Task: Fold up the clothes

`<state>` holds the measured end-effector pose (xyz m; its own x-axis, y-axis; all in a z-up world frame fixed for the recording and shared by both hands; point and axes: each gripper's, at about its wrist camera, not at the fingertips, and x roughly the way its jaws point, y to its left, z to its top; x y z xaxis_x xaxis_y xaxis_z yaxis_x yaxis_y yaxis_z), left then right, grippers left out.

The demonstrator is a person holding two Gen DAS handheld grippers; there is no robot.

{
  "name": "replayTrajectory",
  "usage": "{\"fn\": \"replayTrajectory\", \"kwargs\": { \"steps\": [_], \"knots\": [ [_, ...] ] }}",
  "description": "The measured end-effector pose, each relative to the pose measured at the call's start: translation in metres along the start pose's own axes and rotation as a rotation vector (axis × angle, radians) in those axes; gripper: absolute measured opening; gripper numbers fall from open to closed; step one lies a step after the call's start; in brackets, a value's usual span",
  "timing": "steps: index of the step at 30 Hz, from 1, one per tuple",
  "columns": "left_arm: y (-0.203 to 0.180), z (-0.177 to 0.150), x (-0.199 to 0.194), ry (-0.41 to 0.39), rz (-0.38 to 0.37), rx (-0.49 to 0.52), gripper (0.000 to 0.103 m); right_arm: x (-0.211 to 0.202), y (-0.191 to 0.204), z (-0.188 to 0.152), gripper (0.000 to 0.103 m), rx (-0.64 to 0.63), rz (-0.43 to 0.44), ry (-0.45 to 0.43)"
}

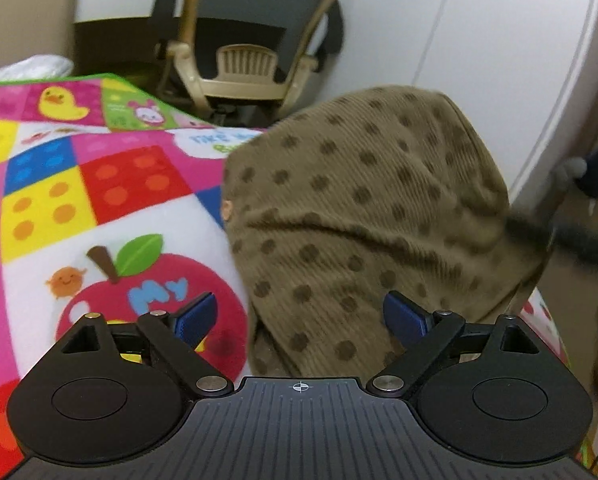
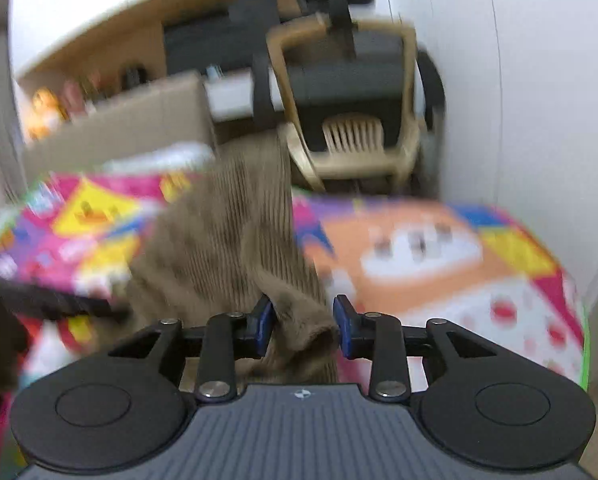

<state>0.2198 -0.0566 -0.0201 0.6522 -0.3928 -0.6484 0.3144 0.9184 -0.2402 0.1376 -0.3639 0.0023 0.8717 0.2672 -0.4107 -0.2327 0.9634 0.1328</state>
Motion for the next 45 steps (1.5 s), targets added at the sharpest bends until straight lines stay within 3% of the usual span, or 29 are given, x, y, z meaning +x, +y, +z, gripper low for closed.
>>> {"fn": "replayTrajectory", "kwargs": {
  "steps": [4, 6, 8, 11, 13, 15, 16, 19, 20, 23, 25, 28, 30, 34, 39, 40, 42, 45],
  "knots": [
    [-0.007, -0.001, 0.007, 0.014, -0.001, 0.050, 0.094, 0.010, 0.031, 0.052, 0.031, -0.118, 0.048, -0.117],
    [-0.008, -0.002, 0.007, 0.022, -0.003, 0.056, 0.094, 0.033, 0.056, 0.074, 0.032, -0.177, 0.088, -0.120],
    [-0.006, -0.002, 0.006, 0.027, -0.008, 0.053, 0.094, 0.072, 0.074, 0.082, 0.035, -0.207, 0.109, -0.042],
    [-0.003, 0.002, 0.000, 0.015, -0.033, 0.054, 0.094, 0.130, 0.085, 0.068, 0.035, -0.277, 0.027, 0.092],
    [-0.001, 0.005, -0.004, 0.007, -0.049, 0.055, 0.095, 0.155, 0.070, 0.042, 0.036, -0.290, -0.049, 0.171],
    [0.001, 0.007, -0.008, -0.001, -0.066, 0.056, 0.096, 0.166, 0.045, 0.020, 0.039, -0.217, -0.073, 0.194],
    [0.002, 0.009, -0.010, -0.005, -0.074, 0.057, 0.096, 0.163, 0.034, 0.018, 0.045, -0.159, -0.062, 0.189],
    [0.004, 0.013, -0.017, -0.017, -0.099, 0.058, 0.096, 0.145, 0.020, 0.020, 0.045, -0.076, -0.042, 0.168],
    [0.005, 0.013, -0.018, -0.019, -0.098, 0.063, 0.096, 0.135, 0.020, 0.019, 0.045, -0.097, -0.044, 0.159],
    [0.006, 0.010, -0.007, 0.008, -0.003, 0.117, 0.098, 0.107, 0.020, 0.010, 0.050, -0.172, -0.057, 0.145],
    [0.010, 0.008, -0.003, 0.024, 0.010, 0.132, 0.098, 0.095, 0.016, -0.009, 0.052, -0.199, -0.081, 0.189],
    [0.010, 0.011, -0.009, 0.023, 0.025, 0.150, 0.098, 0.083, 0.012, -0.040, 0.053, -0.236, -0.118, 0.189],
    [0.005, 0.012, -0.019, 0.006, 0.045, 0.171, 0.097, 0.074, 0.011, -0.041, 0.054, -0.233, -0.127, 0.192],
    [-0.002, 0.005, -0.044, -0.013, -0.013, 0.164, 0.097, 0.043, 0.014, -0.038, 0.054, -0.257, -0.105, 0.123],
    [-0.022, -0.021, -0.054, -0.006, -0.062, 0.218, 0.097, -0.004, 0.042, -0.040, 0.054, -0.389, 0.009, 0.058],
    [-0.027, -0.027, -0.054, -0.009, -0.054, 0.247, 0.096, -0.009, 0.049, -0.042, 0.054, -0.428, 0.008, 0.054],
    [-0.037, -0.035, -0.051, -0.014, -0.019, 0.312, 0.070, -0.018, 0.058, -0.048, 0.054, -0.475, 0.030, 0.065],
    [-0.043, -0.041, -0.047, -0.015, -0.010, 0.342, 0.068, -0.024, 0.063, -0.054, 0.054, -0.498, 0.056, 0.100]
  ]
}}
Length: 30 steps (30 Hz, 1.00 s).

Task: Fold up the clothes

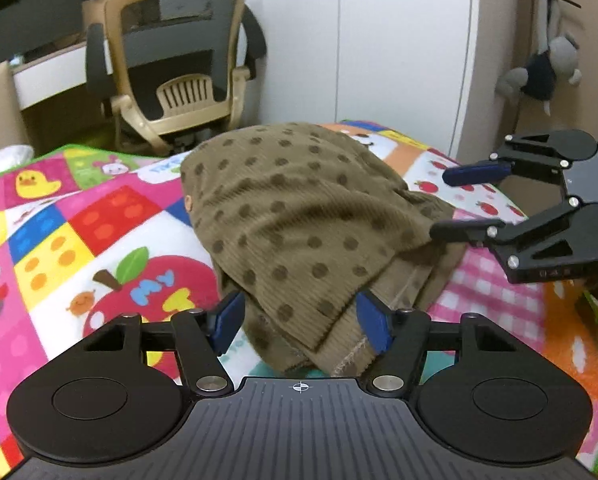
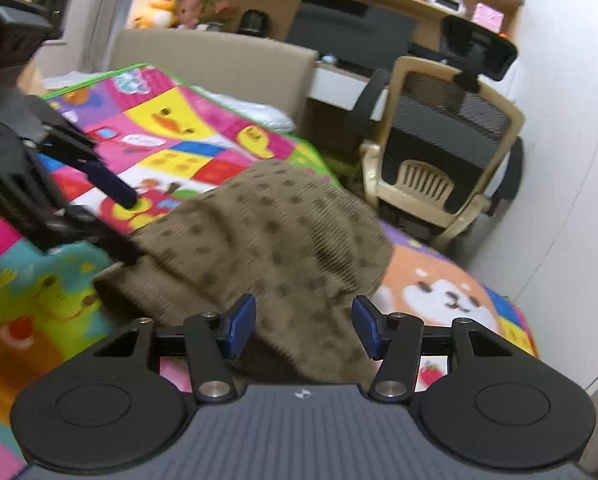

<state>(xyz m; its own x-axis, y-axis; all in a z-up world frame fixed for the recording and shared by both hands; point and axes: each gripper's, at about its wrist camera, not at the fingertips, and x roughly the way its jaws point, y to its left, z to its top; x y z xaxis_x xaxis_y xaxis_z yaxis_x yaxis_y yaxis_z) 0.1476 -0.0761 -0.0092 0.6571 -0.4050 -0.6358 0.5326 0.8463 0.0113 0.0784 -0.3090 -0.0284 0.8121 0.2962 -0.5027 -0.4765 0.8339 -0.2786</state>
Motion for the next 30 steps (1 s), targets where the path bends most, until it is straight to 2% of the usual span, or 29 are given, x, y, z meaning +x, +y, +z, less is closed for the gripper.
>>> {"fn": "replayTrajectory", "kwargs": {
  "steps": [2, 5, 7, 8, 9, 10, 12, 15, 17, 23, 26, 28, 30],
  "knots": [
    [-0.004, -0.002, 0.001, -0.007, -0.001, 0.024, 0.068, 0.001, 0.003, -0.004, 0.054, -0.016, 0.001, 0.024],
    [-0.012, -0.003, 0.003, -0.032, 0.042, 0.089, 0.067, 0.003, 0.009, -0.009, 0.054, -0.048, -0.018, 0.024],
    [-0.011, 0.000, 0.000, -0.041, 0.055, 0.096, 0.052, 0.008, 0.011, -0.009, 0.053, -0.062, -0.058, 0.007],
    [-0.010, 0.001, -0.001, -0.045, 0.062, 0.100, 0.033, 0.011, 0.012, -0.008, 0.052, -0.061, -0.081, -0.003],
    [-0.010, 0.002, -0.003, -0.050, 0.069, 0.104, 0.024, 0.014, 0.011, -0.006, 0.039, -0.058, -0.100, -0.010],
    [-0.009, 0.004, -0.005, -0.054, 0.076, 0.107, 0.022, 0.017, 0.010, -0.003, 0.019, -0.055, -0.118, -0.017],
    [-0.008, 0.006, -0.008, -0.064, 0.089, 0.115, 0.015, 0.012, 0.004, 0.006, 0.009, -0.028, -0.140, -0.053],
    [-0.005, 0.008, -0.018, -0.073, 0.099, 0.112, 0.015, -0.010, -0.005, 0.017, 0.007, -0.005, -0.125, -0.107],
    [-0.002, 0.004, -0.025, -0.057, 0.081, 0.092, 0.015, -0.019, -0.006, 0.016, 0.007, -0.012, -0.106, -0.103],
    [-0.010, -0.015, -0.017, 0.052, -0.063, 0.113, 0.017, 0.008, 0.004, -0.029, 0.005, 0.029, -0.057, 0.084],
    [-0.002, -0.002, -0.028, 0.006, -0.140, 0.073, 0.019, 0.007, -0.002, -0.037, 0.005, 0.052, -0.043, 0.108],
    [0.006, 0.008, -0.015, -0.005, -0.137, 0.015, 0.027, 0.001, -0.010, -0.037, 0.005, 0.065, -0.032, 0.094],
    [0.014, 0.019, -0.001, -0.015, -0.134, -0.043, 0.059, -0.006, -0.020, -0.035, 0.011, 0.098, 0.001, 0.070]
  ]
}}
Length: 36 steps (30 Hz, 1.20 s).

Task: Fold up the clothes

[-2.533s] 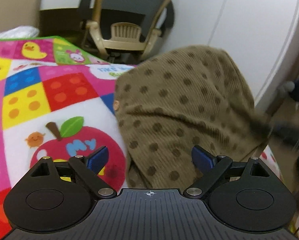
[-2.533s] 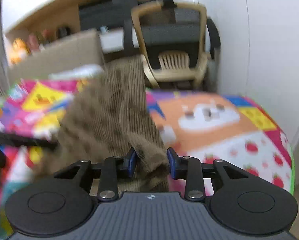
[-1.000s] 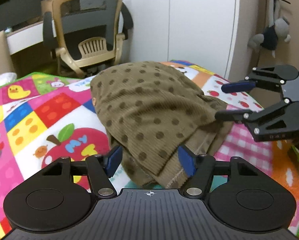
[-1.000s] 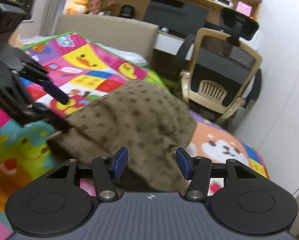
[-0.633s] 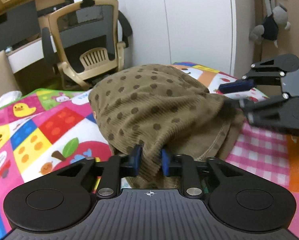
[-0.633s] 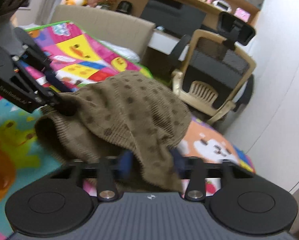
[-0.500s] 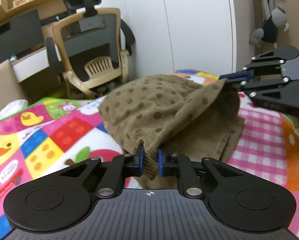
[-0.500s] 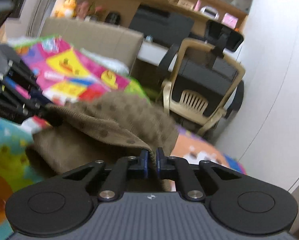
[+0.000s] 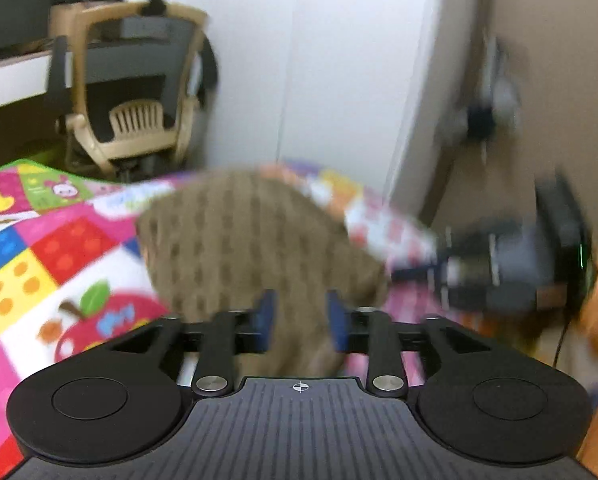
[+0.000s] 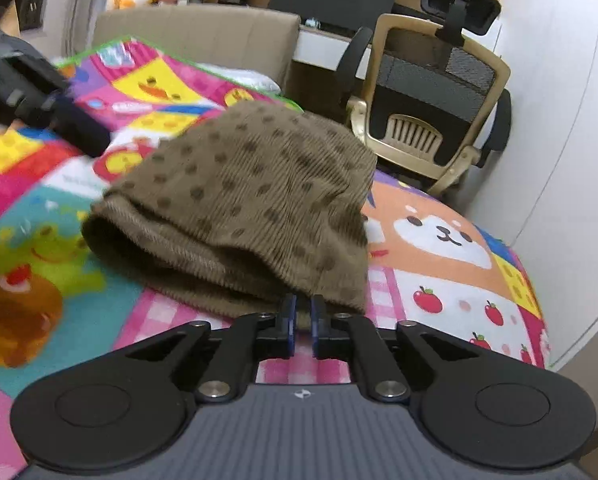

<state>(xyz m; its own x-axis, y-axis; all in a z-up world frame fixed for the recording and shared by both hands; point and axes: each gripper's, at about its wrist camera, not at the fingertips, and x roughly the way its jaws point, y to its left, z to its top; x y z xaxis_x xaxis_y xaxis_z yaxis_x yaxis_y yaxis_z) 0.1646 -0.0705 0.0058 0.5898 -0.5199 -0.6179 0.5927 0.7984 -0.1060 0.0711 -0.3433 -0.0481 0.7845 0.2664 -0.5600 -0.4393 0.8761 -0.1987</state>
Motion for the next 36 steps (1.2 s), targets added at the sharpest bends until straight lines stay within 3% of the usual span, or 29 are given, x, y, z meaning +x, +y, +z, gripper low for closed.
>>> {"fn": "replayTrajectory", "kwargs": {
  "steps": [1, 2, 4, 9, 13, 16, 19, 22, 25, 29, 34, 36],
  "knots": [
    [0.005, 0.005, 0.006, -0.007, 0.002, -0.028, 0.063, -0.004, -0.005, 0.002, 0.019, 0.018, 0.017, -0.015],
    [0.010, 0.011, 0.013, -0.014, 0.003, -0.057, 0.064, -0.008, -0.010, 0.005, 0.034, 0.036, 0.030, -0.037],
    [0.019, 0.022, 0.026, -0.028, 0.007, -0.114, 0.062, -0.013, -0.017, 0.014, 0.050, 0.080, 0.046, -0.086],
    [0.042, 0.047, 0.058, -0.059, 0.017, -0.244, 0.056, 0.011, -0.029, 0.040, 0.055, 0.187, 0.091, -0.136],
    [0.036, 0.052, 0.074, -0.017, 0.048, -0.163, 0.057, 0.049, -0.033, 0.060, 0.058, 0.218, 0.091, -0.110],
    [0.030, 0.050, 0.072, 0.002, 0.058, -0.112, 0.057, 0.098, -0.025, 0.058, 0.061, 0.148, -0.023, 0.020],
    [0.028, 0.046, 0.071, 0.003, 0.061, -0.090, 0.058, 0.108, -0.026, 0.053, 0.071, 0.126, -0.066, 0.027],
    [0.028, 0.044, 0.073, -0.002, 0.060, -0.083, 0.058, 0.095, -0.038, 0.052, 0.071, 0.161, -0.029, 0.024],
    [0.029, 0.043, 0.074, -0.007, 0.055, -0.084, 0.058, 0.084, -0.064, 0.054, 0.071, 0.284, 0.023, 0.010],
    [0.028, 0.042, 0.075, -0.009, 0.056, -0.078, 0.061, 0.085, -0.083, 0.074, 0.071, 0.340, 0.000, -0.052],
    [0.023, 0.040, 0.074, -0.009, 0.078, -0.040, 0.062, 0.120, -0.081, 0.128, 0.071, 0.333, 0.068, -0.121],
    [0.023, 0.039, 0.072, -0.008, 0.079, -0.032, 0.067, 0.153, -0.070, 0.140, 0.071, 0.269, 0.060, -0.056]
  ]
}}
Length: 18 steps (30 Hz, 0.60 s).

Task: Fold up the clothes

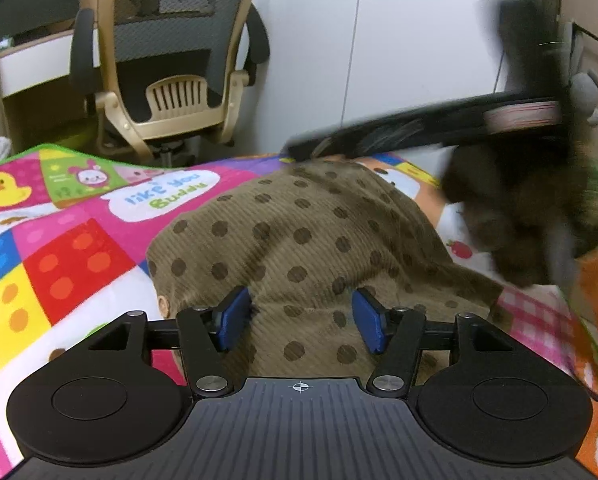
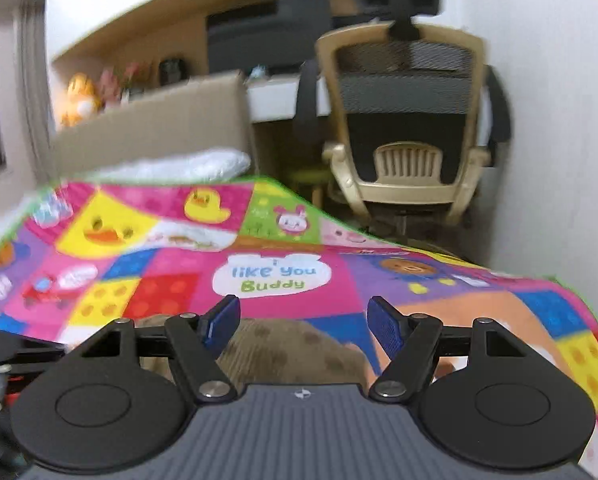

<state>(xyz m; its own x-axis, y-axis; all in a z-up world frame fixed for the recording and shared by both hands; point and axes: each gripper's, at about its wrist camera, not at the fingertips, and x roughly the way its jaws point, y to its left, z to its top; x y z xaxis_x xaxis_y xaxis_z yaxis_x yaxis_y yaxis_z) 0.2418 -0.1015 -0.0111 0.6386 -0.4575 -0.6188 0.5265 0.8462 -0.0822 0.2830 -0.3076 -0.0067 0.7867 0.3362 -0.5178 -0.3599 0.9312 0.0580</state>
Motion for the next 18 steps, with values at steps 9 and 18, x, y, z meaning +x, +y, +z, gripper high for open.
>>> {"fn": "replayTrajectory", "kwargs": {
  "steps": [9, 18],
  "knots": [
    [0.019, 0.004, -0.015, -0.038, -0.008, -0.092, 0.090, 0.030, -0.006, -0.033, 0.082, -0.006, -0.056, 0.081],
    [0.043, 0.027, 0.001, -0.063, 0.161, -0.155, 0.091, 0.018, 0.000, -0.039, 0.083, -0.009, -0.104, 0.053]
  ]
}}
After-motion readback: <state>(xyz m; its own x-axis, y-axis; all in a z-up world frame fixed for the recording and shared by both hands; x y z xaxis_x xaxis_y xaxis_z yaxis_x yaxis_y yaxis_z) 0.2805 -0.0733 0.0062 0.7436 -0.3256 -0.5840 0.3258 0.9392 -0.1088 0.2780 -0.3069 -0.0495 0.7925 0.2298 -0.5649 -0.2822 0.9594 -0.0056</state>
